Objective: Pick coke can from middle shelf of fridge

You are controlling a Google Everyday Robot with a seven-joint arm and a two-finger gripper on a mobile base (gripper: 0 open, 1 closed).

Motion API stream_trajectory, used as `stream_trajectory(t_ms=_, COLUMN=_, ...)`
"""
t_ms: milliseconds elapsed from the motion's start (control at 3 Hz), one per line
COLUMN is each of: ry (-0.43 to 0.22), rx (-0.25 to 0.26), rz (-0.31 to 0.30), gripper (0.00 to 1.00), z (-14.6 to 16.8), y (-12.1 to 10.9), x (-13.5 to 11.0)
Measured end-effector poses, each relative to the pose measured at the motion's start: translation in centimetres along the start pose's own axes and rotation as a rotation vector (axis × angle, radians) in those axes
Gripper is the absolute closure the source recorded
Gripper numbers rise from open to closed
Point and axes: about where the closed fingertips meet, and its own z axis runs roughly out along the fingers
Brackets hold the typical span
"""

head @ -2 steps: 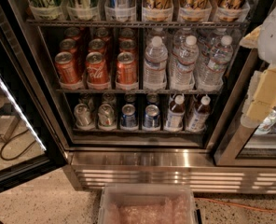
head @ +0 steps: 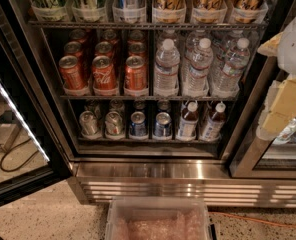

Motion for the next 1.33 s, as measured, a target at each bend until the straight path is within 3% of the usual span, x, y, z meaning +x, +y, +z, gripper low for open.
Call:
stream_trajectory(t_ms=333, ry=-0.099, rx=-0.038, rz=0.052, gripper=0.0, z=4.0, y=1.1, x=0.9)
stream_trajectory(t_ms=667, ry=-0.284, rx=-0.119, rz=0.119, gripper=0.0, z=10.5, y=2.0, x=-0.7)
stream_trajectory(t_ms=1000, ry=-0.492, rx=-0.189, rz=0.136, gripper=0.0, z=13.9, y=1.6, x=-5.4)
stream_trajectory(t_ms=1333, ry=-0.641, rx=-0.213, rz=0.101, gripper=0.0, z=13.6, y=0.7, x=-10.2)
